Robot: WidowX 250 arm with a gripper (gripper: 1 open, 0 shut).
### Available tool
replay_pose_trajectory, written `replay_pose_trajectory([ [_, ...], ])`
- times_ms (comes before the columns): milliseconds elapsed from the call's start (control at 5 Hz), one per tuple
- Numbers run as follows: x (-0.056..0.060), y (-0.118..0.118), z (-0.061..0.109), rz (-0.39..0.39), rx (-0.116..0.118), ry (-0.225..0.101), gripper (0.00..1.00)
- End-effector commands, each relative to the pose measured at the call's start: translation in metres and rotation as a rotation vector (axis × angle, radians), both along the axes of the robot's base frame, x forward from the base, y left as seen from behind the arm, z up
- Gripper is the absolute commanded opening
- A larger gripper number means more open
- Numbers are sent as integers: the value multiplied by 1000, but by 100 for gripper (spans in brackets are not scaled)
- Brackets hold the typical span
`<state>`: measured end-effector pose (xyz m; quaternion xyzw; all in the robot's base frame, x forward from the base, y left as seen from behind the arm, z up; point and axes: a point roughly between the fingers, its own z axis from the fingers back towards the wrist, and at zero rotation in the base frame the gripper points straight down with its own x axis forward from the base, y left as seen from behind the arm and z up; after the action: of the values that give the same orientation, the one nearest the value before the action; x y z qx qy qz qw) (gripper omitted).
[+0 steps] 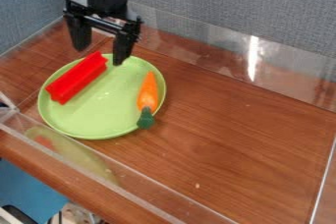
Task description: Move the red object from the green plate to the table
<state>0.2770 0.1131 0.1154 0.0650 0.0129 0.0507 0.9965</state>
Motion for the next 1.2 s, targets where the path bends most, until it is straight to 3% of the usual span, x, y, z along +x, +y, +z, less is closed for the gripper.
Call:
replay_pose_trajectory([
  [0,4,23,18,-96,16,-63,100],
  [600,26,51,0,-354,10,-44,100],
  [1000,29,60,-31,-289,9,-28,100],
])
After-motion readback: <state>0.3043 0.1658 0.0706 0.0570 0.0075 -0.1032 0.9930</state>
